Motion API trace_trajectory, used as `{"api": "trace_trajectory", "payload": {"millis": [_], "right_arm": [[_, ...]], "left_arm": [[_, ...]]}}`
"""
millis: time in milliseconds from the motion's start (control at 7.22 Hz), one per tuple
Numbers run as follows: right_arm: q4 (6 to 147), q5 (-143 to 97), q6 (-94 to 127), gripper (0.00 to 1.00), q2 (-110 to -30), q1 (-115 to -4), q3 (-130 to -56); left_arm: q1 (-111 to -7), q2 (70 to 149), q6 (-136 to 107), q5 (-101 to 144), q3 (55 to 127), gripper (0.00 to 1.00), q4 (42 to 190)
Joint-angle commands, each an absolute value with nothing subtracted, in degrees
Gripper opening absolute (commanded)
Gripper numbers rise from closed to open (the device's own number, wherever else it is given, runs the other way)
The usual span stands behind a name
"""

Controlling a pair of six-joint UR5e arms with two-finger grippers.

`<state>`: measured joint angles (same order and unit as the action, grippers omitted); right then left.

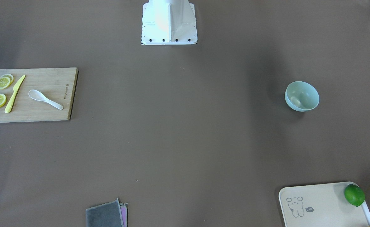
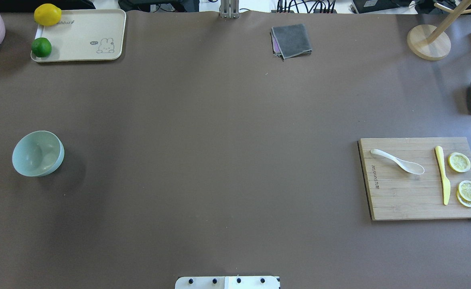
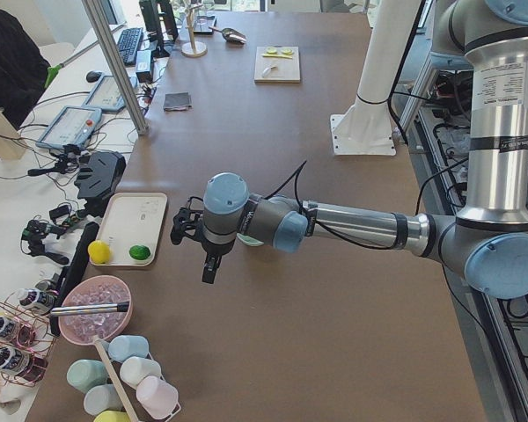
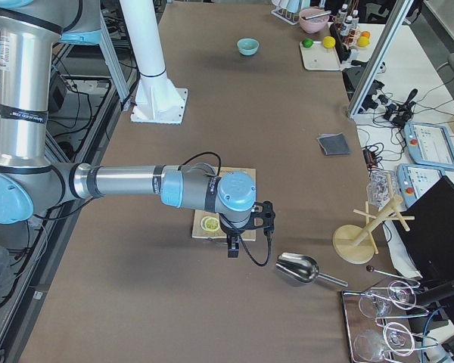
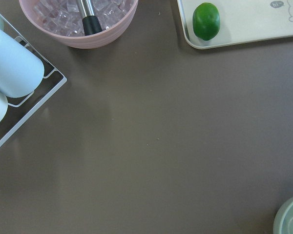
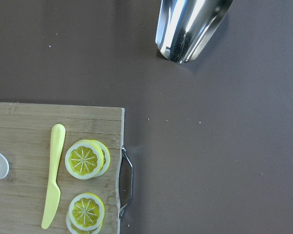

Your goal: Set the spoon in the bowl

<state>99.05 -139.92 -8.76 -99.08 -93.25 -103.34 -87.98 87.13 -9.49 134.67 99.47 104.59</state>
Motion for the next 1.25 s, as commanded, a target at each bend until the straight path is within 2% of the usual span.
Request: {"api": "trace_trajectory", "payload": {"millis": [0, 277, 554, 831, 1108], "right_arm": [[99.1, -139.9, -8.7, 1.00, -99.1, -93.3, -103.4], [99.1, -139.9, -8.6, 1.00, -99.0, -93.3, -103.5], [99.1, -139.8, -8.6, 1.00, -98.5, -93.3, -103.6], [99.1, -139.8, -8.6, 1.00, -98.3, -93.3, -103.7], [99.1, -139.8, -8.6, 1.00, -98.2, -93.3, -103.6]], "left_arm": [[-88.0, 87.4, -9.5, 134.7, 99.8, 0.98, 104.6], [-87.7, 87.7, -9.4, 134.7, 100.9, 0.98, 109.2], [-82.3, 87.8, -11.5, 134.7, 97.7, 0.98, 119.3], [-77.5, 90.2, -17.1, 135.8, 97.3, 0.98, 122.1], [-72.0, 91.2, -33.4, 135.1, 96.2, 0.98, 126.7]]}}
